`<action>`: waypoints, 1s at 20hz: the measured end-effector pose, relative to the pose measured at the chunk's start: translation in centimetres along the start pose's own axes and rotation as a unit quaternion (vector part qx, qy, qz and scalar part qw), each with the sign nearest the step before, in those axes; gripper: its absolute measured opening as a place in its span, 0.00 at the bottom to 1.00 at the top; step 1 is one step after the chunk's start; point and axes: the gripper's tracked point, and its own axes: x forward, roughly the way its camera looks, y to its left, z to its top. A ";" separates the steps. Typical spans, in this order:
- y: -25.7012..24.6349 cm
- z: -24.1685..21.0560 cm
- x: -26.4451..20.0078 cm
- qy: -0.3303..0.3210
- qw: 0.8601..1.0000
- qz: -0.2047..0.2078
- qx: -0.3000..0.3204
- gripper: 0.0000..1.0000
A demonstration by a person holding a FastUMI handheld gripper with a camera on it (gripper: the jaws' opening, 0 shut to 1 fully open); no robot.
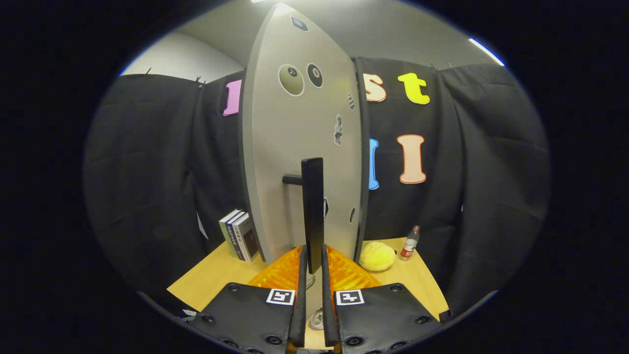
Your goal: Open the shoe cabinet door, grab the shoes and put them into the shoe cabinet, then close the shoe cabinet door.
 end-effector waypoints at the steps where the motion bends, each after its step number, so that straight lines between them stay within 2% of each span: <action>1: -0.2 0.2 0.0 -0.003 1.000 0.003 0.008 0.16; 8: -3.5 2.0 -0.2 -0.053 0.998 -0.029 0.006 0.16; 10: -6.5 2.3 -0.6 -0.061 0.995 -0.074 0.007 0.16; 11: -8.3 2.3 -0.7 -0.064 0.994 -0.091 0.010 0.08; 12: -9.5 2.4 -1.0 -0.070 0.993 -0.097 0.016 0.08; 13: -10.5 2.7 -1.2 -0.076 0.992 -0.091 0.029 0.09; 15: -10.3 2.5 -1.8 -0.084 0.993 -0.047 0.063 0.08; 16: -10.8 2.4 -1.0 -0.081 0.993 -0.048 0.071 0.10; 18: -12.6 1.8 -1.7 -0.073 0.992 -0.083 0.062 0.17; 20: -13.0 0.9 -2.7 -0.062 0.991 -0.090 0.081 0.12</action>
